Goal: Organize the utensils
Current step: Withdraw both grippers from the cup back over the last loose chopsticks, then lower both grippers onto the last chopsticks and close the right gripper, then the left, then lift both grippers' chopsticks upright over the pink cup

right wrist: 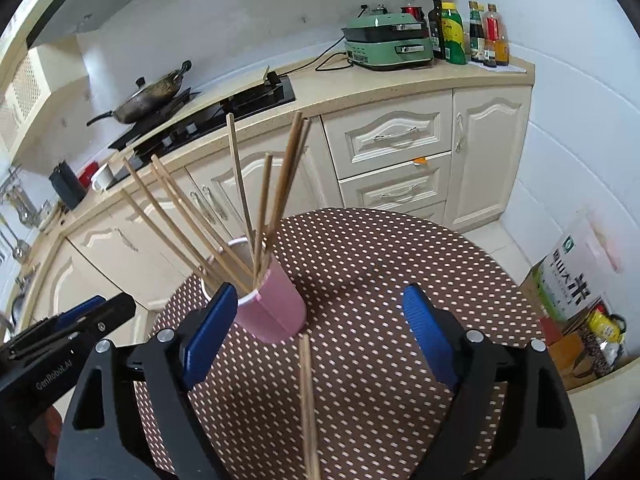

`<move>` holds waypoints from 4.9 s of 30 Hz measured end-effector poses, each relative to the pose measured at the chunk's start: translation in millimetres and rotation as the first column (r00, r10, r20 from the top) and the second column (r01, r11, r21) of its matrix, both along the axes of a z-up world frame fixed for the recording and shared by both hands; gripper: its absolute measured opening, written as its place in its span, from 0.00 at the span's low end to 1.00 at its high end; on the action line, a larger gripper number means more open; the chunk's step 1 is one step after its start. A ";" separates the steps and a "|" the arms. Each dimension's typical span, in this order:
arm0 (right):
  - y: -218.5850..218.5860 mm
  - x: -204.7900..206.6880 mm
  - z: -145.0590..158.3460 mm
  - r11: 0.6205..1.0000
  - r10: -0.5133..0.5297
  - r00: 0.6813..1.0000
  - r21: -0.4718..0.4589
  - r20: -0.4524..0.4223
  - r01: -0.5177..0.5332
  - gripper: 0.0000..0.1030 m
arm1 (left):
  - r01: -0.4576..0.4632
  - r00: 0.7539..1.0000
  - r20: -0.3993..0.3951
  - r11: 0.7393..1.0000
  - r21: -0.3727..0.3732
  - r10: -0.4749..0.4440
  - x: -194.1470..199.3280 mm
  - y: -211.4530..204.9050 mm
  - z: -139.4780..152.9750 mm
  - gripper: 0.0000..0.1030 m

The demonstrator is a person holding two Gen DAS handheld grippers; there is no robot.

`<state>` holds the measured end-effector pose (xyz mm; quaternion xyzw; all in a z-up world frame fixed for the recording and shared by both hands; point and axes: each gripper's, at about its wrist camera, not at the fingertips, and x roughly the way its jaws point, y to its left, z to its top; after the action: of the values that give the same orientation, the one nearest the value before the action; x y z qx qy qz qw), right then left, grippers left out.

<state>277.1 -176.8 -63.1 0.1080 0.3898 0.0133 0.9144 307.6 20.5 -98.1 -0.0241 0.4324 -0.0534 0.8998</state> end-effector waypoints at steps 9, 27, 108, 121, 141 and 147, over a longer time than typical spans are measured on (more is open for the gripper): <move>-10.2 -45.1 10.6 0.997 0.075 0.997 -0.032 0.026 -0.075 0.80 | -0.014 1.000 0.009 1.000 0.024 0.013 -55.3 -21.5 8.2 0.46; -19.3 -100.3 -33.3 0.993 0.113 0.979 0.000 -0.171 -0.114 0.81 | -0.010 0.996 -0.085 1.000 0.019 0.011 -127.7 -42.2 -19.8 0.47; -106.8 -30.5 -67.6 0.970 -0.060 0.937 0.202 -0.344 0.136 0.05 | -0.041 0.933 -0.356 0.999 0.029 0.049 -16.6 -51.6 -121.2 0.06; -100.6 -15.0 24.6 0.943 -0.213 0.977 0.256 -0.030 0.213 0.05 | -0.125 0.990 -0.069 0.989 -0.076 0.120 -18.1 -8.5 -15.4 0.05; -62.0 27.6 78.0 0.862 -0.402 0.885 0.422 0.233 0.280 0.04 | -0.053 0.979 0.186 0.990 -0.131 0.077 30.7 2.3 71.6 0.05; -55.7 41.3 79.8 0.858 -0.425 0.862 0.425 0.276 0.287 0.04 | -0.040 0.980 0.187 0.987 -0.156 0.069 41.4 6.7 74.5 0.05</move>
<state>318.3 -232.4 16.6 0.3452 0.1788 -0.0664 0.9190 349.0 27.2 -23.7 -0.0988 0.3378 -0.0633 0.9339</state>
